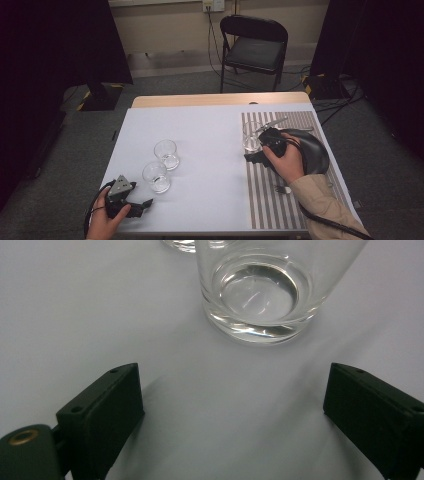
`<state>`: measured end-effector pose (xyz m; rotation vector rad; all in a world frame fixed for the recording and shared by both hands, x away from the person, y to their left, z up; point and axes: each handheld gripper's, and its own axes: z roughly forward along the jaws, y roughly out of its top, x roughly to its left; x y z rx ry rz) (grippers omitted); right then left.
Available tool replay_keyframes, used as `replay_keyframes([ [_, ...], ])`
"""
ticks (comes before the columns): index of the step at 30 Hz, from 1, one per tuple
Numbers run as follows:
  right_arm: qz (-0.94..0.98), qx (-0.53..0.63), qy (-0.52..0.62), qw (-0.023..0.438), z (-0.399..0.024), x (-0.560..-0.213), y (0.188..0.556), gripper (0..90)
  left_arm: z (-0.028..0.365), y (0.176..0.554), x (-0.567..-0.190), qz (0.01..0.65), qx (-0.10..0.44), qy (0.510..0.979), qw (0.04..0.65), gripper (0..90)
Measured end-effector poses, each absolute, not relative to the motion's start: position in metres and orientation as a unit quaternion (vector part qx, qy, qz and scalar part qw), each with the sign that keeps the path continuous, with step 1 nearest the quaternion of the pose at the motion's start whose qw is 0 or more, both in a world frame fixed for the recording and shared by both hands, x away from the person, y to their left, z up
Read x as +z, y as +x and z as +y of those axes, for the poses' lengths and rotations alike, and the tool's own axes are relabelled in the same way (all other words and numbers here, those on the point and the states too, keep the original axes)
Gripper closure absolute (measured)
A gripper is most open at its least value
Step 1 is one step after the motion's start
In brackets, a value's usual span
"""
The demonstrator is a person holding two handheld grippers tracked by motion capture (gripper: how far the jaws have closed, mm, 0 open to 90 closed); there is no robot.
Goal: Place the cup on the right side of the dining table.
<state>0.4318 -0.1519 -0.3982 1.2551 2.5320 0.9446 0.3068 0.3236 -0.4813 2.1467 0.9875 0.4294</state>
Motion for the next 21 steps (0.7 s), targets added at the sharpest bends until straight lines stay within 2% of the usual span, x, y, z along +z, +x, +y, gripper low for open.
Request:
replay_keyframes([
  [21,0.854,0.319,0.406,0.068,-0.1431,-0.4048,0.4226,16.4,0.3237,0.3069,-0.4812,0.383,0.165,0.834,0.362,8.1],
])
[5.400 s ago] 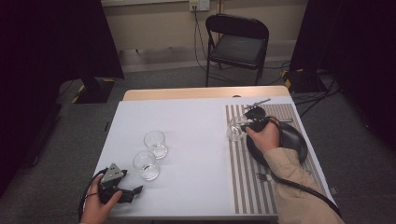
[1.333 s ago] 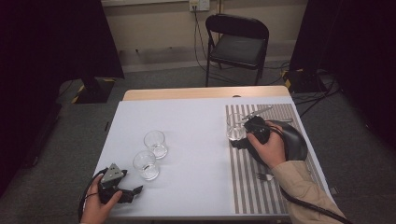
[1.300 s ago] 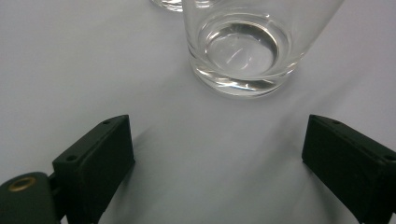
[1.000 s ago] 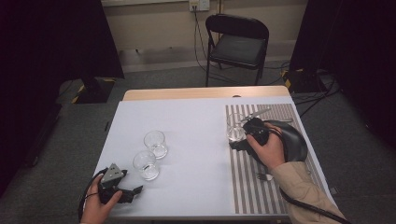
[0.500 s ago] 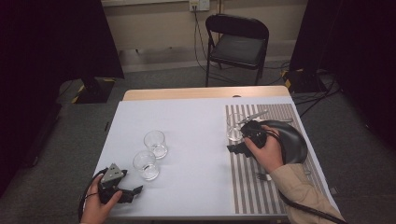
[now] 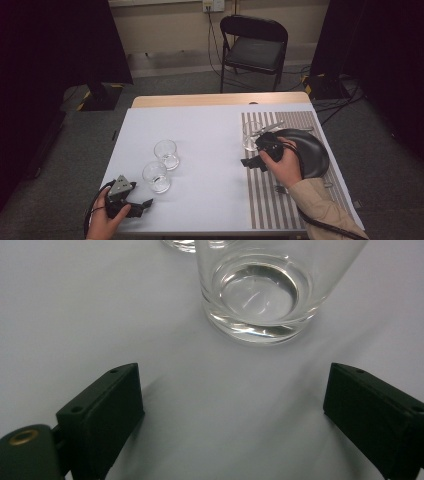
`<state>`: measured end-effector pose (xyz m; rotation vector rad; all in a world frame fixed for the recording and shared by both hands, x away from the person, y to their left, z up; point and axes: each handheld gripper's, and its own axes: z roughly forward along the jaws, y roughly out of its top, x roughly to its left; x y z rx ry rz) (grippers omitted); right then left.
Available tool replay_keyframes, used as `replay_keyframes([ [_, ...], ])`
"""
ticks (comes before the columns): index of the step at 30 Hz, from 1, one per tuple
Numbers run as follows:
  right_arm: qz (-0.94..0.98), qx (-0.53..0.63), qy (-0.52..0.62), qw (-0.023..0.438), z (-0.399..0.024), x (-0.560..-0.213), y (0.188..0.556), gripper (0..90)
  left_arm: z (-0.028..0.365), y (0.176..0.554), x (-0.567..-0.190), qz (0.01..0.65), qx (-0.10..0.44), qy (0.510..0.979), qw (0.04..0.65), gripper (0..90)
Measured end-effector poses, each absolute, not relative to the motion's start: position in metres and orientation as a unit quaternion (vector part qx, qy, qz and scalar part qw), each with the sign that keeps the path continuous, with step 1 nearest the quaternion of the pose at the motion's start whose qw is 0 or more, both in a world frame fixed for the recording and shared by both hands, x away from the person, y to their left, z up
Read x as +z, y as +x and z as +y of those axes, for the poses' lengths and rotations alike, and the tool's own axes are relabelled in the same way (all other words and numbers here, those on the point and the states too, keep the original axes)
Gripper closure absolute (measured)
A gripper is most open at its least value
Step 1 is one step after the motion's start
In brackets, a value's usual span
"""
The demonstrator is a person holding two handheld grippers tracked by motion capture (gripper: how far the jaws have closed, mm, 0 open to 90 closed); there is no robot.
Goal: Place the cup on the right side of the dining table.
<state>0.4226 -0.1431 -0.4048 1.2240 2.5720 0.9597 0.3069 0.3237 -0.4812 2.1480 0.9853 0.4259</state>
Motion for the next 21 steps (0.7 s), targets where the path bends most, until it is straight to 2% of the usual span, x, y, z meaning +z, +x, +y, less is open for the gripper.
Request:
replay_keyframes([
  [21,0.86,0.316,0.396,0.062,-0.1409,-0.4145,0.4133,16.9,0.3237,0.3068,-0.4812,0.382,0.166,0.834,0.362,8.1],
])
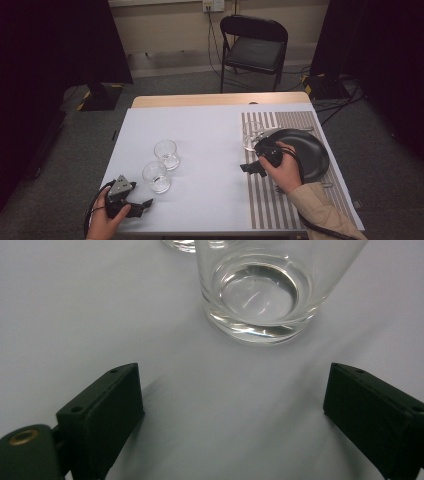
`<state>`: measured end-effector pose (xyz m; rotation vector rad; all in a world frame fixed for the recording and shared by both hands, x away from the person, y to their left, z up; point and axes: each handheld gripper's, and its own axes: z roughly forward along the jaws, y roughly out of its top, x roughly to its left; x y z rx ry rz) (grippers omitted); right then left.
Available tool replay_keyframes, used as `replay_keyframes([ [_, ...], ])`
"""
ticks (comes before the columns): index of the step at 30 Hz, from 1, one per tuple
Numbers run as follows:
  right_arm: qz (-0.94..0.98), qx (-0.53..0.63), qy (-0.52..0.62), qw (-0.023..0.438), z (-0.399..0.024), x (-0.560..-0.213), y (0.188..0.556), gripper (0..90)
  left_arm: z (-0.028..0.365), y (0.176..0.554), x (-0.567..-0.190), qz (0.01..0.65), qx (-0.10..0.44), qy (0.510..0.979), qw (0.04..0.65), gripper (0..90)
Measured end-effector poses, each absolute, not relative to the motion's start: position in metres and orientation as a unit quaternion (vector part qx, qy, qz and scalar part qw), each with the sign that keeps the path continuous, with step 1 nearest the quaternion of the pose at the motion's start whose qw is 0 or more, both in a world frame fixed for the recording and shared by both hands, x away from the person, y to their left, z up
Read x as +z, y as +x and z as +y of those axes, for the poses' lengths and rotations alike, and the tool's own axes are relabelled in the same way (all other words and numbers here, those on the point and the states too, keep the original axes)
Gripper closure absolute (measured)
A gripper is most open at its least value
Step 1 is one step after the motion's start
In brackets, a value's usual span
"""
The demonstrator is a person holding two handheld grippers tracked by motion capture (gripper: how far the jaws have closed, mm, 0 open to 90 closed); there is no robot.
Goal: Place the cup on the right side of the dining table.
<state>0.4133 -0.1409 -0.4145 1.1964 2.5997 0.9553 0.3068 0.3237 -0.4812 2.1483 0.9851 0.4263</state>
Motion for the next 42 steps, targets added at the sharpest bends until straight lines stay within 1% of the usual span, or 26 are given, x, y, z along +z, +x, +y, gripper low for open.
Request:
replay_keyframes([
  [42,0.868,0.317,0.38,0.04,-0.143,-0.432,0.397,17.3,0.324,0.307,-0.481,0.383,0.166,0.834,0.362,8.1],
])
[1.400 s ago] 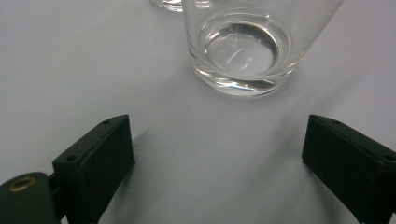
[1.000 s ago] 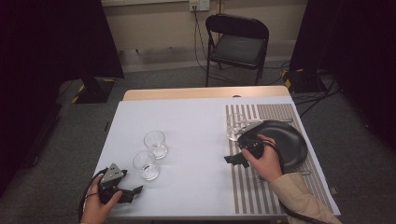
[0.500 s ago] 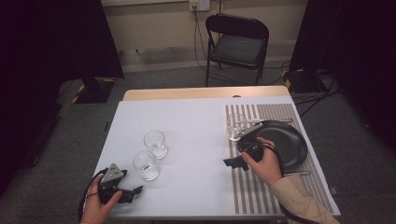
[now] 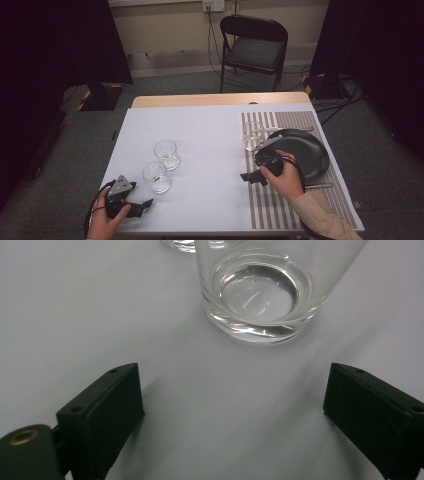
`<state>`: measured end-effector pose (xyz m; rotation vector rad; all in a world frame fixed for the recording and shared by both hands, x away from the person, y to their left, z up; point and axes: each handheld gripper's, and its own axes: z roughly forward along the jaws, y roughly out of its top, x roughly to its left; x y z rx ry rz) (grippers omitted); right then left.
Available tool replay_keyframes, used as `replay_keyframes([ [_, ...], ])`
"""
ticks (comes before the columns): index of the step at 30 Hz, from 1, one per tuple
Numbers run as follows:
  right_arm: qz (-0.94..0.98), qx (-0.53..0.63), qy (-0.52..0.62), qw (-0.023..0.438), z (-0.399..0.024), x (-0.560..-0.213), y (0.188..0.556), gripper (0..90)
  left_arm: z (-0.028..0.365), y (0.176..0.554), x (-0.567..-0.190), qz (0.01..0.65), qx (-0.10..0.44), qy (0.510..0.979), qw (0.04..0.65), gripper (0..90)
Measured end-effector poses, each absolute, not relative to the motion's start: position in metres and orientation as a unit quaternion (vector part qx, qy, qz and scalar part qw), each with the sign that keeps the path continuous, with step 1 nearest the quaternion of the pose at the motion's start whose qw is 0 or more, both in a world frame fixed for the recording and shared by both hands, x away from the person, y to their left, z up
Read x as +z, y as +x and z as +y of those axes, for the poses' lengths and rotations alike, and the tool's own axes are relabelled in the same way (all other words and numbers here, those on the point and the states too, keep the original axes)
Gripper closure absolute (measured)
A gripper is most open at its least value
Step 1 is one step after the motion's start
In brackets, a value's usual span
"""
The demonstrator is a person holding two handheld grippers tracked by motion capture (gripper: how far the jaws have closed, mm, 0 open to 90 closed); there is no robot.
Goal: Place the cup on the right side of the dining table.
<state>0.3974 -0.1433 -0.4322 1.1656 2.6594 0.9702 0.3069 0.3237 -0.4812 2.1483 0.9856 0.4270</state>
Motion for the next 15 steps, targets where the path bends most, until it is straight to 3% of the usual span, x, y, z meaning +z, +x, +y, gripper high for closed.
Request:
replay_keyframes([
  [15,0.867,0.32,0.379,0.03,-0.1446,-0.4359,0.3943,17.7,0.3237,0.3069,-0.4812,0.383,0.166,0.834,0.362,8.1],
])
